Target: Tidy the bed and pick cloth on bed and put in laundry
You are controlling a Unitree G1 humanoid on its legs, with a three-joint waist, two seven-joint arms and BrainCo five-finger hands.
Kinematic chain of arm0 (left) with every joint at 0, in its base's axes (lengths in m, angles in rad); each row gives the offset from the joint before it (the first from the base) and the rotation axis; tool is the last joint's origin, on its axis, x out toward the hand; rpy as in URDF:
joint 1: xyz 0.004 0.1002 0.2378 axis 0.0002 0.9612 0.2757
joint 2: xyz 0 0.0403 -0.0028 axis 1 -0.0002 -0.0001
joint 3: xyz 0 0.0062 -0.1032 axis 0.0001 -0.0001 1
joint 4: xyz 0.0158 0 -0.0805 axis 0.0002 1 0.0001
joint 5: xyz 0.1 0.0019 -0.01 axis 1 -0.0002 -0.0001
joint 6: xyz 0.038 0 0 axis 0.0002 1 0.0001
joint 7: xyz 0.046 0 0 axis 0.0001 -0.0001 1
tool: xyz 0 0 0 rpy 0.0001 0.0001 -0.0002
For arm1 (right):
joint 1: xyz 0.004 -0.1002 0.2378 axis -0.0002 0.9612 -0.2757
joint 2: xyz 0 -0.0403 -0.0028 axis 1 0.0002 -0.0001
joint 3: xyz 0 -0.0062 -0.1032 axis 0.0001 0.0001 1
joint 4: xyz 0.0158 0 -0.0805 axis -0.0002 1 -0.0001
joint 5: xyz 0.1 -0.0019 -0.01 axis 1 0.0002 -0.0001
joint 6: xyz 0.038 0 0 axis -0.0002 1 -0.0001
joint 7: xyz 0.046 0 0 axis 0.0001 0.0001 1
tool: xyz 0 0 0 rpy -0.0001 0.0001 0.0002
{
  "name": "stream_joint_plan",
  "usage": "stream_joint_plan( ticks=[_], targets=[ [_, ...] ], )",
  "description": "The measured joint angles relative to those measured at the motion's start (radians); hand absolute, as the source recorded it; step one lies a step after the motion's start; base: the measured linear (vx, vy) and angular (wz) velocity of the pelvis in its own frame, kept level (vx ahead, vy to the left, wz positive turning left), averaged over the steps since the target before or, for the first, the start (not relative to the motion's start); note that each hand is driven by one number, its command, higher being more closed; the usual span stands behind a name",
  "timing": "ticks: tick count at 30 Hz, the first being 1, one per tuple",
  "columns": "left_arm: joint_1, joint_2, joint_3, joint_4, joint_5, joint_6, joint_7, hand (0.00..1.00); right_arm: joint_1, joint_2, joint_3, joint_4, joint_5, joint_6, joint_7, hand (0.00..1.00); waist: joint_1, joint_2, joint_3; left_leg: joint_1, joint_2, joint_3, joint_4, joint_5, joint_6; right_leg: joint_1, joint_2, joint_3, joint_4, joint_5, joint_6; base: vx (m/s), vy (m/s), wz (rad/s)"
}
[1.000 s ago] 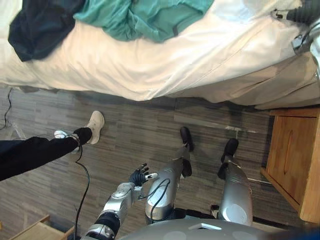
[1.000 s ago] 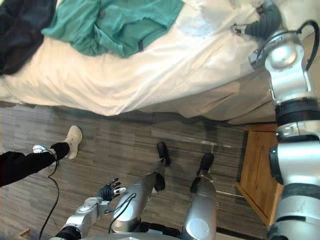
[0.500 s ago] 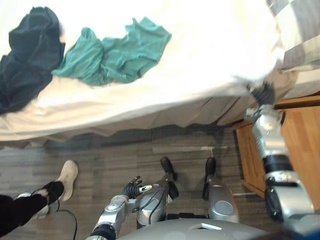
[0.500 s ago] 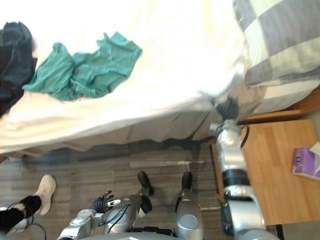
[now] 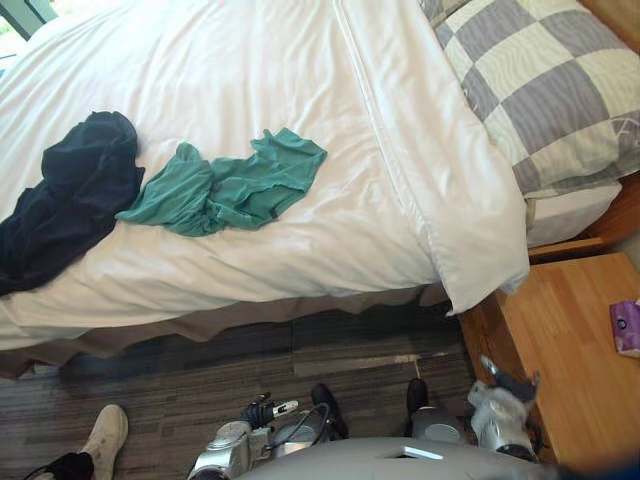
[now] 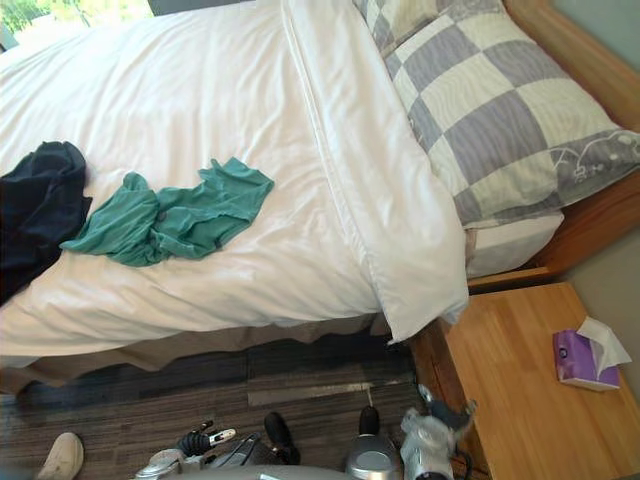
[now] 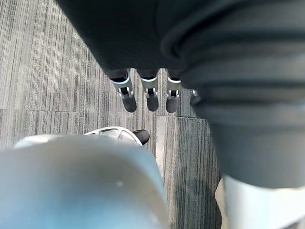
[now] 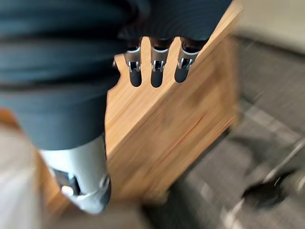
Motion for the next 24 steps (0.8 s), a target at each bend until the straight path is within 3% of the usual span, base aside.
stream_joint_plan(
  ticks=[2,3,5,7,13,15,18,21,24],
  targets=[
    [0.008,0.002,0.003,0.0,0.0,0.003,0.005,0.0,0.003,-0.003,-0.039,0.0,0.029,-0.001,-0.041,0.0,-0.002,-0.006,-0.003,0.011,-0.002,0.001,0.0,-0.006,-0.003,0.009,0.0,0.001,0.0,-0.002,0.002,0.04,0.005,-0.03],
    [0.01,0.004,0.003,-0.001,0.001,0.003,0.006,0.0,0.001,-0.006,-0.061,-0.012,0.028,-0.002,-0.059,1.0,-0.002,-0.009,-0.006,0.012,-0.003,0.001,0.0,-0.008,-0.003,0.01,-0.001,0.003,0.0,-0.004,0.005,0.02,0.004,-0.03],
    [0.016,0.012,0.003,-0.004,0.007,0.003,0.006,0.0,-0.006,-0.009,-0.095,-0.081,0.025,-0.003,-0.071,1.0,0.0,-0.014,-0.008,0.014,-0.005,0.001,0.0,-0.009,-0.002,0.01,-0.002,0.007,0.001,-0.005,0.005,0.03,0.009,-0.05],
    [0.021,0.019,0.002,-0.012,0.029,0.003,0.006,0.0,-0.019,-0.026,-0.113,-0.172,0.024,-0.02,-0.037,1.0,0.003,-0.017,-0.009,0.017,-0.008,0.004,-0.001,-0.012,0.001,0.01,-0.004,0.01,0.003,-0.007,0.009,0.01,0.015,-0.05],
    [0.051,0.023,-0.003,-0.018,0.035,0.004,0.002,0.0,-0.11,-0.148,-0.067,-0.485,0.048,-0.085,0.298,1.0,0.007,-0.023,-0.009,0.026,-0.021,0.018,-0.001,-0.022,0.008,0.006,-0.016,0.027,0.018,-0.013,0.018,0.01,0.024,-0.05],
    [0.057,0.026,-0.003,-0.021,0.034,0.003,0.002,0.0,-0.163,-0.168,-0.029,-0.579,0.17,-0.087,0.454,1.0,0.008,-0.029,-0.011,0.03,-0.023,0.017,-0.001,-0.023,0.008,0.009,-0.018,0.028,0.022,-0.013,0.017,0.03,0.01,0.02],
    [0.063,0.027,-0.003,-0.022,0.026,-0.002,0.004,0.0,-0.255,-0.171,0.003,-0.629,0.338,-0.048,0.584,1.0,0.009,-0.03,-0.011,0.036,-0.025,0.017,0.0,-0.023,0.008,0.011,-0.019,0.029,0.029,-0.013,0.017,0.02,0.001,-0.01],
    [0.071,0.026,-0.004,-0.022,-0.006,-0.02,0.004,0.0,-0.375,-0.171,0.038,-0.674,0.51,0.009,0.616,1.0,0.012,-0.022,-0.005,0.03,-0.023,0.013,0.001,-0.017,0.016,0.005,-0.019,0.032,0.034,-0.01,0.012,0.0,0.0,0.03],
    [0.061,0.024,-0.011,-0.023,-0.065,-0.047,0.003,0.0,-0.512,-0.175,0.042,-0.744,0.625,0.023,0.594,1.0,0.011,-0.005,0.047,-0.01,-0.023,0.008,0.006,-0.003,0.034,-0.042,-0.022,0.034,0.051,0.0,0.0,-0.07,0.009,0.05]
  ],
)
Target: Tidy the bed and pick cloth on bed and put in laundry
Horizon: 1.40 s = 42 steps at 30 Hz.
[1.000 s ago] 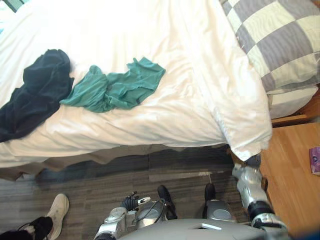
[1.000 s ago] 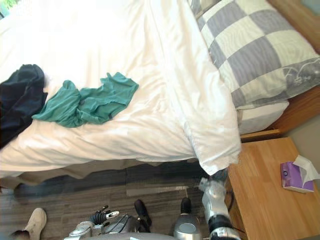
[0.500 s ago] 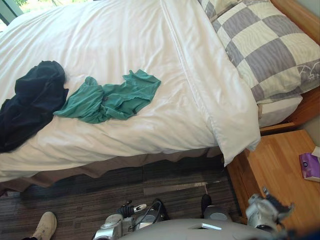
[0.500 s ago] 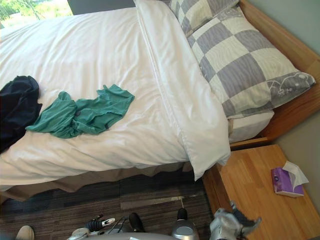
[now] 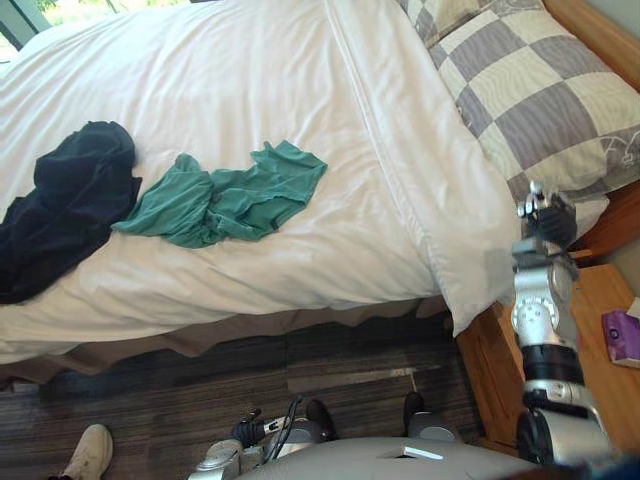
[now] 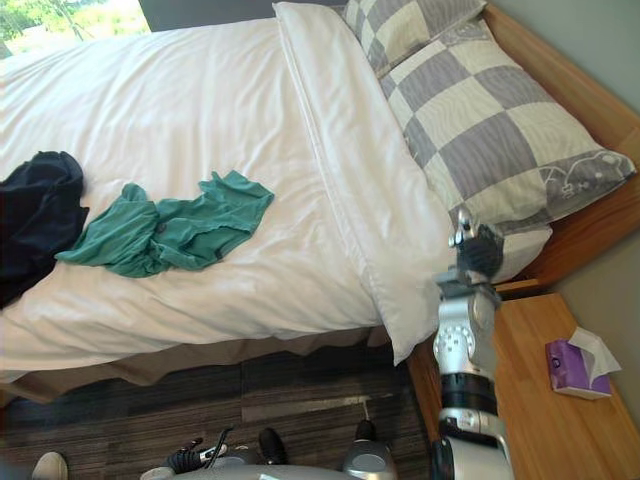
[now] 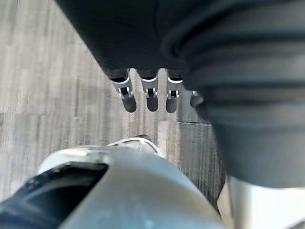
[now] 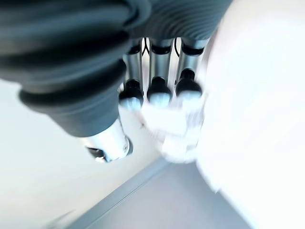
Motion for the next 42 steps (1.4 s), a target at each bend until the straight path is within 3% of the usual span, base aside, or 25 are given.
stream_joint_plan(
  ticks=[6,13,15,17,19,22,25,28,30,33,38,40,41,42],
  targets=[
    [-0.054,-0.003,-0.044,-0.031,-0.122,-0.04,0.002,0.0,-0.22,-0.064,0.027,-0.096,0.113,-0.022,-0.097,1.0,0.001,0.059,0.167,-0.14,0.0,-0.015,0.001,0.038,0.012,-0.145,-0.001,-0.002,0.024,0.032,-0.007,-0.11,-0.002,0.1],
    [-0.103,-0.015,-0.124,-0.027,-0.152,-0.048,0.034,0.0,-0.25,-0.089,0.083,-0.068,0.119,-0.074,-0.211,1.0,0.017,0.144,0.207,-0.272,-0.005,-0.04,0.001,0.078,0.033,-0.279,-0.011,-0.02,0.051,0.049,-0.011,0.02,-0.022,0.11],
    [-0.135,-0.026,-0.155,-0.027,-0.153,-0.047,0.057,0.0,-0.29,-0.147,0.086,-0.016,0.12,-0.091,-0.229,1.0,0.026,0.191,0.226,-0.328,-0.012,-0.049,0.001,0.089,0.034,-0.338,-0.023,-0.038,0.07,0.048,-0.011,0.03,-0.013,0.21],
    [-0.146,-0.03,-0.168,-0.026,-0.155,-0.047,0.063,0.0,-0.322,-0.182,0.085,0.046,0.13,-0.105,-0.232,1.0,0.037,0.204,0.224,-0.374,-0.02,-0.056,0.001,0.102,0.024,-0.394,-0.033,-0.038,0.084,0.049,-0.01,0.03,-0.023,0.09],
    [-0.159,-0.029,-0.177,-0.018,-0.155,-0.047,0.065,0.0,-0.328,-0.208,0.08,0.094,0.141,-0.131,-0.209,1.0,0.055,0.207,0.222,-0.394,-0.024,-0.079,0.001,0.11,0.025,-0.419,-0.037,-0.035,0.093,0.049,-0.009,0.05,-0.029,0.03],
    [-0.178,-0.029,-0.209,0.014,-0.155,-0.05,0.065,0.0,-0.343,-0.242,0.076,0.177,0.156,-0.181,-0.126,1.0,0.055,0.225,0.21,-0.416,-0.031,-0.101,0.001,0.11,0.024,-0.433,-0.044,-0.044,0.095,0.048,-0.008,0.05,0.009,0.17],
    [-0.199,-0.031,-0.221,0.051,-0.154,-0.065,0.048,0.0,-0.349,-0.257,0.073,0.258,0.173,-0.218,0.006,1.0,0.057,0.231,0.205,-0.431,-0.038,-0.101,0.001,0.099,0.011,-0.45,-0.051,-0.043,0.095,0.051,0.0,0.0,0.0,0.0],
    [-0.199,-0.036,-0.22,0.081,-0.151,-0.122,0.018,0.0,-0.315,-0.238,0.034,0.331,0.184,-0.234,0.133,1.0,0.051,0.231,0.205,-0.41,-0.039,-0.102,0.001,0.088,0.009,-0.418,-0.046,-0.044,0.074,0.05,0.008,0.01,0.017,0.02],
    [-0.188,-0.042,-0.205,0.098,-0.146,-0.161,-0.004,0.0,-0.296,-0.193,-0.014,0.36,0.179,-0.237,0.178,1.0,0.037,0.229,0.206,-0.389,-0.039,-0.101,0.001,0.084,0.002,-0.382,-0.044,-0.044,0.047,0.053,0.01,0.04,0.026,0.02],
    [-0.156,-0.047,-0.163,0.109,-0.128,-0.214,-0.041,0.0,-0.212,-0.095,-0.051,0.414,0.148,-0.237,0.179,1.0,-0.007,0.208,0.217,-0.331,-0.036,-0.098,0.001,0.071,-0.003,-0.305,-0.037,-0.044,0.01,0.061,0.016,0.05,0.012,-0.06],
    [-0.142,-0.069,-0.069,0.105,-0.031,-0.262,-0.07,0.0,0.125,0.039,-0.173,0.727,0.15,-0.195,0.167,1.0,-0.018,0.19,0.229,-0.289,-0.02,-0.089,0.001,0.061,-0.01,-0.258,-0.02,-0.047,-0.017,0.061,0.015,0.1,-0.045,-0.12],
    [-0.112,-0.077,-0.012,0.086,-0.014,-0.267,-0.07,0.0,0.231,0.1,-0.192,0.764,0.15,-0.185,0.169,1.0,-0.044,0.173,0.241,-0.253,-0.015,-0.077,0.001,0.06,-0.011,-0.227,-0.017,-0.044,-0.015,0.065,0.01,0.14,-0.056,-0.24],
    [-0.106,-0.079,0.015,0.086,0.003,-0.267,-0.072,0.0,0.285,0.122,-0.199,0.763,0.149,-0.186,0.179,0.0,-0.058,0.158,0.247,-0.213,-0.011,-0.068,0.001,0.054,-0.02,-0.193,-0.016,-0.04,-0.014,0.062,0.012,0.11,-0.046,-0.28],
    [-0.104,-0.078,0.034,0.085,0.022,-0.268,-0.075,0.0,0.322,0.129,-0.199,0.763,0.144,-0.186,0.185,0.0,-0.058,0.143,0.243,-0.18,-0.006,-0.062,0.001,0.048,-0.029,-0.166,-0.012,-0.038,-0.012,0.053,0.017,0.13,-0.058,-0.27]
  ],
)
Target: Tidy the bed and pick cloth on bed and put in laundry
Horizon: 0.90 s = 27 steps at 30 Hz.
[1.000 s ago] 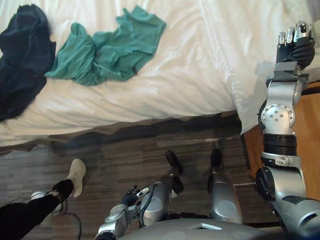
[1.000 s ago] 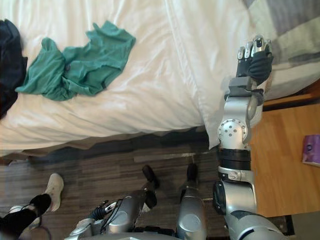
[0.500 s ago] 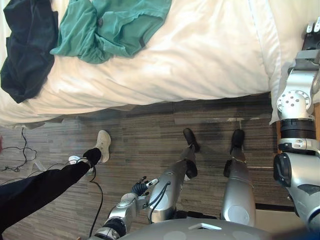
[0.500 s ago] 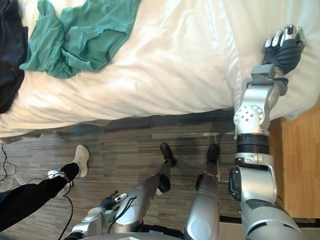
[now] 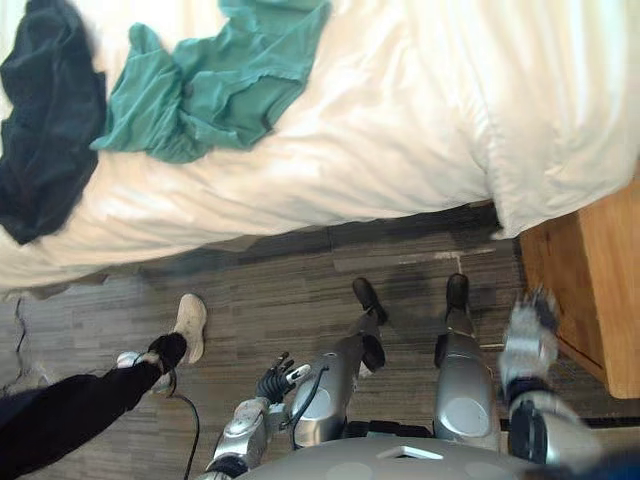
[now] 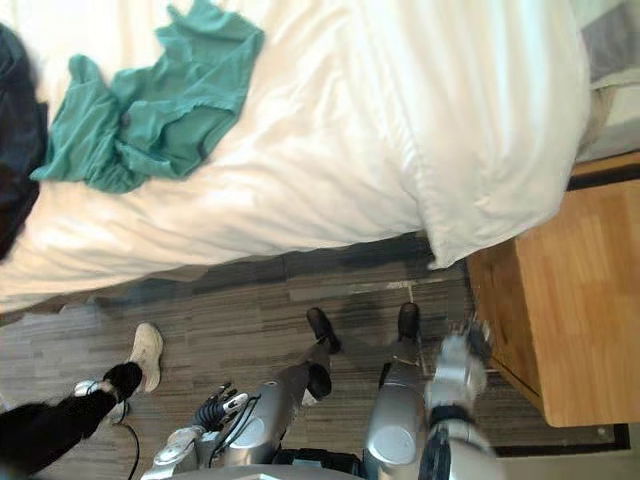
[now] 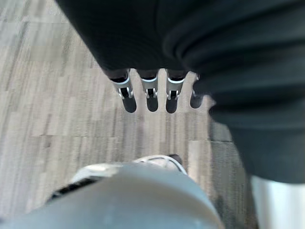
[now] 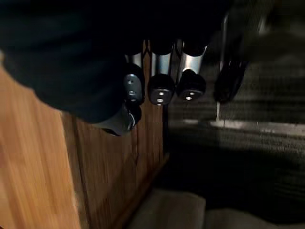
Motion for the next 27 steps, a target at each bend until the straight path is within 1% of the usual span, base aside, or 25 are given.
stream_joint_plan(
  ticks=[1,2,3,4,5,6,8,9,10,11,13,14,15,18,21,23,25,27],
  targets=[
    [0.002,0.0,0.008,-0.001,0.002,-0.002,-0.001,0.0,0.013,0.004,0.0,0.0,-0.01,0.0,0.005,0.0,0.0,-0.008,-0.003,0.015,0.002,0.004,0.0,-0.001,-0.001,0.014,0.002,0.0,0.0,-0.006,0.0,0.08,-0.059,-0.16],
    [0.007,0.001,0.017,-0.003,0.003,-0.001,-0.002,0.0,0.035,0.014,0.002,0.0,-0.067,0.004,0.008,0.0,0.003,-0.022,-0.015,0.036,0.009,0.008,0.0,-0.004,-0.005,0.035,0.009,0.0,0.0,-0.014,-0.003,0.06,-0.06,-0.04],
    [0.016,0.004,0.024,-0.006,0.003,0.006,0.0,0.0,0.045,0.026,0.005,-0.001,-0.173,0.02,-0.003,0.0,0.008,-0.039,-0.037,0.048,0.017,0.012,0.0,-0.005,-0.006,0.048,0.016,-0.001,-0.001,-0.021,-0.006,0.05,-0.06,-0.02],
    [0.023,0.007,0.025,-0.008,0.003,0.012,0.002,0.0,0.047,0.032,0.006,-0.001,-0.228,0.029,-0.011,0.0,0.011,-0.045,-0.057,0.048,0.02,0.012,0.0,-0.005,-0.006,0.049,0.019,-0.003,-0.001,-0.025,-0.007,0.04,-0.065,0.01],
    [0.029,0.011,0.028,-0.013,0.002,0.034,0.006,0.0,0.053,0.036,0.019,-0.001,-0.323,0.043,-0.031,0.0,0.018,-0.054,-0.084,0.053,0.025,0.013,-0.001,-0.006,-0.006,0.055,0.025,-0.005,-0.001,-0.029,-0.012,0.05,-0.068,0.03],
    [0.03,0.012,0.033,-0.019,0.003,0.08,0.008,0.0,0.071,0.036,0.049,0.002,-0.476,0.07,-0.05,0.0,0.03,-0.067,-0.113,0.082,0.033,0.012,-0.005,-0.008,-0.009,0.088,0.032,-0.011,-0.003,-0.038,-0.011,0.05,-0.066,0.07],
    [0.035,0.015,0.033,-0.019,0.003,0.118,0.008,0.0,0.09,0.041,0.078,0.005,-0.581,0.087,-0.047,0.0,0.038,-0.081,-0.151,0.107,0.04,0.006,-0.006,-0.013,-0.009,0.119,0.038,-0.024,-0.005,-0.055,-0.017,0.04,-0.055,0.11],
    [0.036,0.017,0.033,-0.019,0.005,0.149,0.009,0.0,0.111,0.05,0.096,0.008,-0.626,0.089,-0.031,0.0,0.05,-0.092,-0.183,0.121,0.045,0.003,-0.006,-0.017,-0.01,0.136,0.042,-0.027,-0.006,-0.063,-0.015,0.05,-0.056,0.1],
    [0.036,0.022,0.033,-0.019,0.021,0.172,0.009,0.0,0.124,0.053,0.117,0.025,-0.648,0.089,-0.011,0.0,0.057,-0.103,-0.205,0.136,0.048,-0.001,-0.006,-0.02,-0.014,0.154,0.046,-0.032,-0.009,-0.069,-0.017,0.04,-0.04,0.07],
    [0.036,0.025,0.031,-0.019,0.026,0.183,0.009,0.0,0.13,0.053,0.124,0.031,-0.652,0.091,0.0,0.0,0.058,-0.109,-0.213,0.143,0.049,-0.004,-0.007,-0.021,-0.014,0.165,0.047,-0.036,-0.011,-0.071,-0.017,0.04,-0.027,0.15],
    [0.036,0.038,0.03,-0.018,0.039,0.232,0.017,0.0,0.166,0.053,0.143,0.046,-0.659,0.098,0.04,0.0,0.057,-0.131,-0.254,0.154,0.05,-0.02,-0.007,-0.029,-0.016,0.191,0.047,-0.053,-0.021,-0.077,-0.019,0.04,-0.013,0.18],
    [0.036,0.041,0.03,-0.018,0.04,0.243,0.018,0.0,0.173,0.052,0.15,0.051,-0.663,0.098,0.049,0.0,0.057,-0.136,-0.259,0.158,0.049,-0.023,-0.007,-0.03,-0.017,0.197,0.047,-0.055,-0.021,-0.079,-0.019,0.05,-0.003,0.16],
    [0.036,0.05,0.026,-0.018,0.041,0.261,0.021,0.0,0.185,0.05,0.158,0.063,-0.684,0.099,0.068,0.0,0.057,-0.147,-0.269,0.165,0.049,-0.033,-0.007,-0.032,-0.018,0.21,0.047,-0.062,-0.025,-0.081,-0.02,0.04,0.0,0.16],
    [0.035,0.071,-0.004,-0.017,0.04,0.287,0.04,0.0,0.202,0.051,0.193,0.092,-0.694,0.107,0.094,0.0,0.057,-0.166,-0.287,0.18,0.045,-0.056,-0.007,-0.044,-0.02,0.247,0.046,-0.083,-0.042,-0.086,-0.021,0.05,-0.003,0.22],
    [0.036,0.078,-0.025,-0.016,0.04,0.308,0.055,0.0,0.217,0.048,0.215,0.11,-0.696,0.107,0.119,0.0,0.056,-0.172,-0.314,0.184,0.035,-0.068,-0.007,-0.043,-0.016,0.257,0.044,-0.085,-0.044,-0.092,-0.015,0.07,-0.001,0.13],
    [0.036,0.077,-0.026,-0.015,0.04,0.315,0.059,0.0,0.22,0.047,0.235,0.111,-0.696,0.11,0.127,0.0,0.056,-0.172,-0.316,0.197,0.03,-0.07,-0.007,-0.046,-0.012,0.272,0.04,-0.085,-0.044,-0.092,-0.015,0.08,0.008,0.03],
    [0.035,0.078,-0.026,-0.015,0.039,0.327,0.059,0.0,0.219,0.046,0.241,0.11,-0.693,0.117,0.131,0.0,0.054,-0.174,-0.317,0.215,0.026,-0.073,-0.007,-0.05,-0.015,0.291,0.036,-0.085,-0.045,-0.094,-0.014,0.06,0.011,0.03],
    [0.034,0.079,-0.026,-0.004,0.04,0.332,0.058,0.0,0.219,0.046,0.244,0.111,-0.692,0.129,0.13,0.0,0.054,-0.178,-0.335,0.218,0.021,-0.078,-0.007,-0.051,-0.016,0.295,0.035,-0.089,-0.045,-0.097,-0.015,0.05,-0.001,0.03]
  ],
)
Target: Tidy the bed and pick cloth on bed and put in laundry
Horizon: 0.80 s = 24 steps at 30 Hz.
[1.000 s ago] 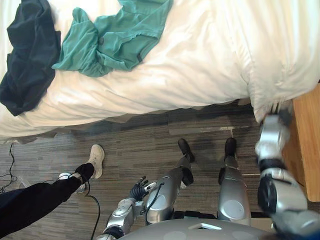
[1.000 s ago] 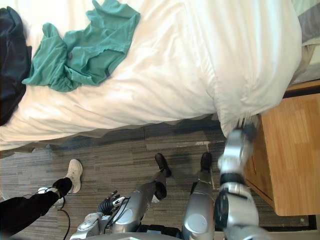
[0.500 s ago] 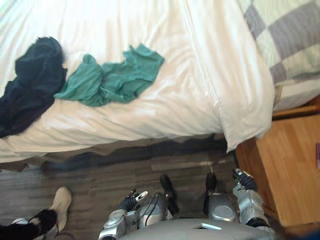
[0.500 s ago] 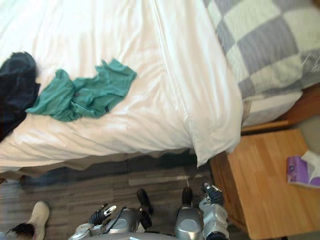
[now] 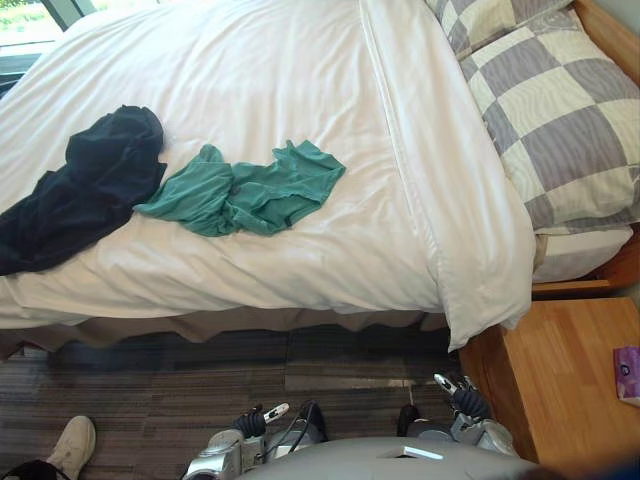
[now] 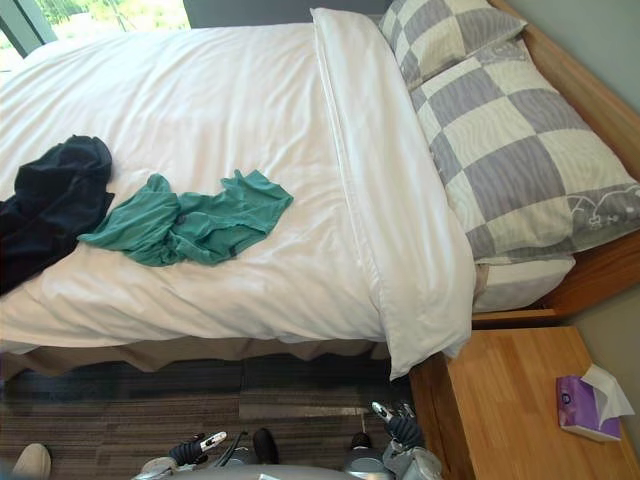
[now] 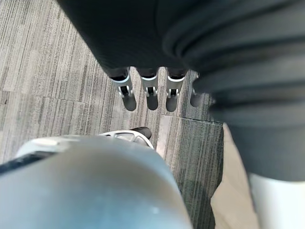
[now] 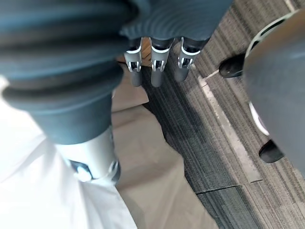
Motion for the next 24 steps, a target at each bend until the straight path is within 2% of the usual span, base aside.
stream_joint_plan(
  ticks=[5,7,8,9,10,11,12,13,15,16,17,18,19,20,21,22,23,24],
  targets=[
    [0.002,0.0,0.001,0.007,-0.005,-0.005,0.02,0.0,0.002,-0.007,0.001,0.017,-0.014,0.019,0.003,0.0,-0.004,0.001,-0.004,0.017,-0.002,-0.011,0.0,-0.004,-0.004,0.018,0.003,-0.008,-0.008,-0.003,-0.004,0.01,-0.009,0.02],
    [0.014,0.0,0.003,0.006,-0.026,-0.022,0.046,0.0,0.002,-0.015,0.001,0.031,-0.052,0.022,0.015,0.0,-0.003,0.002,-0.002,0.027,0.008,0.0,0.03,-0.026,0.004,0.019,-0.005,0.011,0.016,-0.015,-0.004,0.01,0.017,-0.17],
    [0.014,0.001,0.003,0.005,-0.035,-0.027,0.049,0.0,0.001,-0.017,0.002,0.03,-0.062,0.021,0.015,0.0,-0.002,-0.004,0.002,0.013,0.016,0.005,0.07,-0.045,0.001,0.007,-0.012,0.016,0.041,-0.024,-0.005,-0.01,0.033,-0.29],
    [0.011,0.004,0.007,-0.011,-0.047,-0.031,0.064,0.0,-0.003,-0.02,0.002,0.025,-0.069,0.02,0.011,0.0,-0.002,-0.015,0.011,-0.059,0.044,0.019,0.238,-0.098,-0.002,-0.047,-0.044,0.028,0.139,-0.06,-0.009,-0.03,0.031,-0.25],
    [0.013,0.012,0.013,-0.025,-0.051,-0.031,0.068,0.0,-0.005,-0.021,0.0,0.024,-0.068,0.02,0.009,0.0,-0.002,-0.032,0.02,-0.088,0.048,0.017,0.308,-0.105,-0.007,-0.069,-0.066,0.039,0.175,-0.075,-0.01,-0.07,0.035,-0.32],
    [0.014,0.027,0.031,-0.04,-0.051,-0.032,0.072,0.0,-0.003,-0.028,-0.008,0.017,-0.065,0.021,0.007,0.0,-0.003,-0.056,0.035,-0.134,0.065,0.011,0.42,-0.143,0.003,-0.102,-0.093,0.056,0.223,-0.093,-0.01,-0.11,0.056,-0.48],
    [0.015,0.02,0.04,-0.041,-0.057,-0.033,0.082,0.0,0.002,-0.044,-0.01,0.001,-0.055,0.021,0.002,0.0,-0.006,-0.046,0.039,-0.17,0.138,-0.004,0.559,-0.199,0.018,-0.141,-0.101,0.091,0.275,-0.109,-0.011,-0.12,0.088,-0.53],
    [0.02,0.018,0.041,-0.04,-0.064,-0.032,0.084,0.0,0.001,-0.059,-0.01,-0.006,-0.053,0.021,0.0,0.0,-0.011,-0.037,0.04,-0.182,0.172,-0.035,0.594,-0.214,0.015,-0.162,-0.104,0.108,0.295,-0.115,-0.007,-0.15,0.259,-0.59],
    [0.031,0.024,0.04,-0.035,-0.105,-0.034,0.089,0.0,-0.021,-0.118,-0.019,-0.014,-0.052,0.021,0.0,0.0,-0.057,-0.027,0.043,-0.22,0.29,-0.174,0.612,-0.215,0.01,-0.26,-0.14,0.176,0.388,-0.149,0.027,-0.1,0.413,-0.3],
    [0.03,0.03,0.039,-0.039,-0.119,-0.034,0.089,0.0,-0.024,-0.129,-0.02,-0.013,-0.052,0.021,0.0,0.0,-0.058,-0.03,0.045,-0.23,0.309,-0.213,0.61,-0.213,0.003,-0.293,-0.155,0.197,0.415,-0.156,0.039,-0.08,0.474,-0.17],
    [0.029,0.034,0.038,-0.056,-0.146,-0.034,0.102,0.0,-0.029,-0.15,-0.021,-0.008,-0.05,0.021,0.0,0.0,-0.059,-0.031,0.047,-0.249,0.333,-0.288,0.6,-0.205,-0.009,-0.355,-0.183,0.239,0.456,-0.159,0.072,-0.09,0.577,-0.21],
    [0.027,0.024,0.036,-0.074,-0.17,-0.035,0.127,0.0,-0.04,-0.17,-0.021,-0.006,-0.044,0.024,0.001,0.0,-0.062,-0.017,0.057,-0.245,0.351,-0.337,0.576,-0.201,-0.017,-0.385,-0.204,0.263,0.462,-0.143,0.112,-0.1,0.62,-0.2],
    [0.026,0.018,0.035,-0.075,-0.173,-0.036,0.132,0.0,-0.044,-0.179,-0.023,-0.007,-0.033,0.025,0.002,0.0,-0.062,-0.006,0.063,-0.24,0.355,-0.346,0.565,-0.198,-0.029,-0.387,-0.216,0.272,0.452,-0.13,0.136,-0.1,0.733,-0.15],
    [0.022,0.011,0.02,-0.082,-0.178,-0.034,0.135,0.0,-0.047,-0.189,-0.033,-0.014,-0.026,0.036,0.001,0.0,-0.061,0.011,0.074,-0.22,0.351,-0.327,0.549,-0.247,-0.157,-0.375,-0.247,0.287,0.406,-0.08,0.178,-0.1,0.819,-0.19],
    [-0.005,0.037,0.014,-0.083,-0.206,-0.027,0.137,0.0,-0.057,-0.158,-0.073,-0.012,-0.019,0.045,0.0,0.0,-0.045,-0.025,0.109,-0.216,0.295,-0.292,0.633,-0.334,-0.205,-0.334,-0.308,0.32,0.326,0.026,0.177,-0.12,0.851,-0.28],
    [-0.016,0.051,0.009,-0.089,-0.219,-0.025,0.143,0.0,-0.061,-0.136,-0.081,-0.011,-0.017,0.045,0.006,0.0,-0.036,-0.043,0.128,-0.225,0.273,-0.284,0.682,-0.353,-0.204,-0.321,-0.33,0.341,0.287,0.116,0.158,-0.17,0.875,-0.38],
    [-0.013,0.055,-0.003,-0.117,-0.22,-0.016,0.148,0.0,-0.067,-0.109,-0.088,-0.015,-0.017,0.043,0.023,0.0,-0.028,-0.039,0.143,-0.231,0.254,-0.264,0.715,-0.409,-0.193,-0.322,-0.335,0.354,0.225,0.324,0.045,-0.24,0.859,-0.48],
    [-0.022,0.056,-0.001,-0.143,-0.219,-0.005,0.148,0.0,-0.074,-0.077,-0.079,-0.015,-0.017,0.043,0.043,0.0,0.001,-0.023,0.164,-0.209,0.246,-0.222,0.706,-0.408,-0.161,-0.335,-0.319,0.331,0.259,0.346,0.019,-0.25,0.814,-0.4]
  ],
)
